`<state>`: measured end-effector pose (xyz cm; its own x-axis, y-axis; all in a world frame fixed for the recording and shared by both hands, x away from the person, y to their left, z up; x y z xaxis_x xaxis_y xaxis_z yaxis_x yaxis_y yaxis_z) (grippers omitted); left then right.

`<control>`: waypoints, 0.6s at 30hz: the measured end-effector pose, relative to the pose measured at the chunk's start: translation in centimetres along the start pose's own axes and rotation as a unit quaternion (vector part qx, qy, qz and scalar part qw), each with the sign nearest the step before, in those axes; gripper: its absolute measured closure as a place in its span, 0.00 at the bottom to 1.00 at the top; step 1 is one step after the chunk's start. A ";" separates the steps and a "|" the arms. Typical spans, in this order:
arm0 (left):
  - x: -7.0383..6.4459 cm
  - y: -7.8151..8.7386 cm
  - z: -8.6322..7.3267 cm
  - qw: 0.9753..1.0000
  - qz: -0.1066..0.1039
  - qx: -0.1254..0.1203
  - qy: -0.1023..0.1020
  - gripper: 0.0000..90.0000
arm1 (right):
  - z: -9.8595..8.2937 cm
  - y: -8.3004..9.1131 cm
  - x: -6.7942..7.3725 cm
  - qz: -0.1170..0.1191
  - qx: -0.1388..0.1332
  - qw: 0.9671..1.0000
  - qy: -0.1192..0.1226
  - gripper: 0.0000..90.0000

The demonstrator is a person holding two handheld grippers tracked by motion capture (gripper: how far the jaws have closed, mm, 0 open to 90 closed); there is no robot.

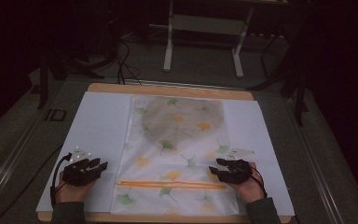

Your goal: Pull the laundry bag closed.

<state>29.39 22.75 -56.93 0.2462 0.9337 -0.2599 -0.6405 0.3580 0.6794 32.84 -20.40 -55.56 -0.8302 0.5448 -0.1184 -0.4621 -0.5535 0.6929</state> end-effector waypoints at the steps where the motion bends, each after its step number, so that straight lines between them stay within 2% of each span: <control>1: 0.0 0.0 0.0 1.000 0.001 0.000 -0.001 0.68 | 0.3 -0.1 0.2 0.006 -0.001 1.000 0.004 0.57; 5: 0.1 0.1 0.1 1.000 0.001 -0.003 0.001 0.67 | 1.4 -0.6 0.9 0.014 0.010 1.000 0.023 0.56; 10: 0.2 0.1 0.1 1.000 0.005 -0.002 0.000 0.68 | 3.0 -1.3 1.8 0.027 0.010 0.999 0.039 0.55; 18: 0.5 0.2 0.2 1.000 0.010 -0.006 0.004 0.68 | 4.9 -2.7 3.4 0.048 0.016 0.996 0.071 0.54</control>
<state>29.51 23.32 -56.78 0.2275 0.9404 -0.2525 -0.6544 0.3397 0.6755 32.82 -13.98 -54.39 -0.9071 0.3941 -0.1475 -0.3694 -0.5778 0.7278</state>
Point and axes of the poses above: each handheld gripper's, and its own axes: y roughly backward along the jaws, z roughly out of its top, x roughly to its left, the point moved 7 cm from there along -y, roughly forward along the jaws, and after that the axes turned 12 degrees about y, right-handed, at the moved point
